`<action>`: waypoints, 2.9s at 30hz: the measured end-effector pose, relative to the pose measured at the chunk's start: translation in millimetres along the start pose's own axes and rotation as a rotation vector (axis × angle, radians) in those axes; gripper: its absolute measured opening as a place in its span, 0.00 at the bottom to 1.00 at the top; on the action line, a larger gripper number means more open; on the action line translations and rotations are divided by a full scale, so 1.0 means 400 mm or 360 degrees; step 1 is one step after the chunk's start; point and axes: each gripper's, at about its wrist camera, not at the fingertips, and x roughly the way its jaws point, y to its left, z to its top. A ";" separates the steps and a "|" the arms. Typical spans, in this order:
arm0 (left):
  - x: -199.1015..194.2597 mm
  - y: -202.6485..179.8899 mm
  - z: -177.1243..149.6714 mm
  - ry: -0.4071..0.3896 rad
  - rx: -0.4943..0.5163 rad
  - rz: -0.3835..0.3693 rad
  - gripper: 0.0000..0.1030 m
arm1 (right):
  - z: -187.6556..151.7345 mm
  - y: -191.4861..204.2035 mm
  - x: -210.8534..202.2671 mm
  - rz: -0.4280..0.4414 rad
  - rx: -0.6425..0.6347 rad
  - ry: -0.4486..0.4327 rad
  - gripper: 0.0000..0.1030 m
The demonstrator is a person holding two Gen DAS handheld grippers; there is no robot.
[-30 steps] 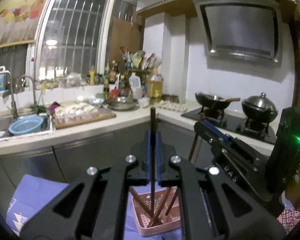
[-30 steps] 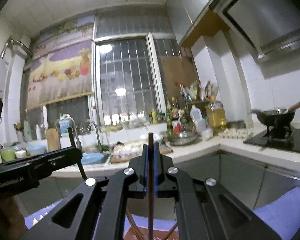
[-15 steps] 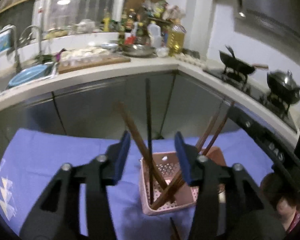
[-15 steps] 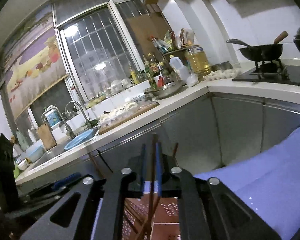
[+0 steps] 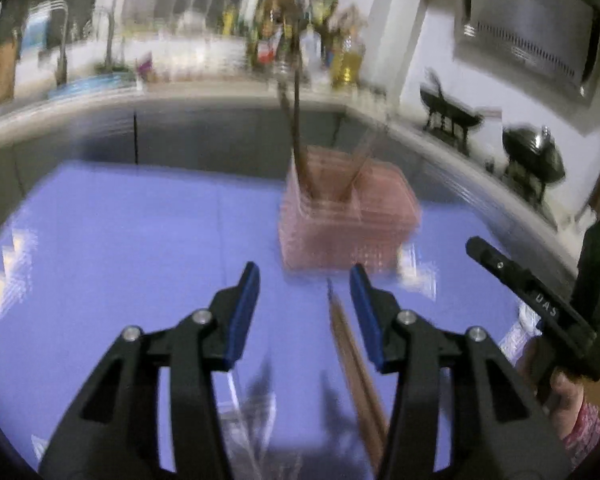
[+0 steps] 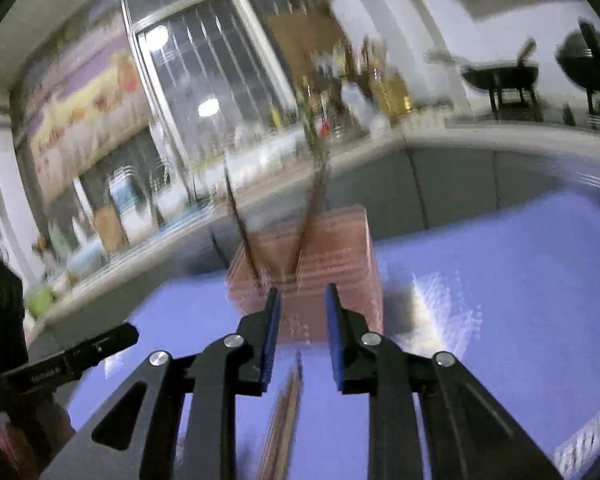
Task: Organize utensils
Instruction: 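Lower the chopsticks into the basket and open both tools, then move both open tools down to the remaining chopsticks on the cloth, then close the left tool on a wooden chopstick while the right tool grasps another, then lift both chopsticks upright and carry them over the pink basket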
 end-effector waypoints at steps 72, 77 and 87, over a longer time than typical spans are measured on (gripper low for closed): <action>0.022 0.021 -0.307 0.0421 0.0219 0.0176 0.06 | -0.316 -0.055 -0.099 -0.0286 -0.0285 0.0650 0.08; 0.045 0.011 -0.288 0.0438 0.0238 0.0121 0.09 | -0.304 -0.045 -0.080 -0.0207 -0.0305 0.0673 0.23; 0.204 -0.031 -0.156 0.0527 0.0381 0.0169 0.15 | -0.177 -0.024 0.141 -0.0161 -0.0351 0.0798 0.42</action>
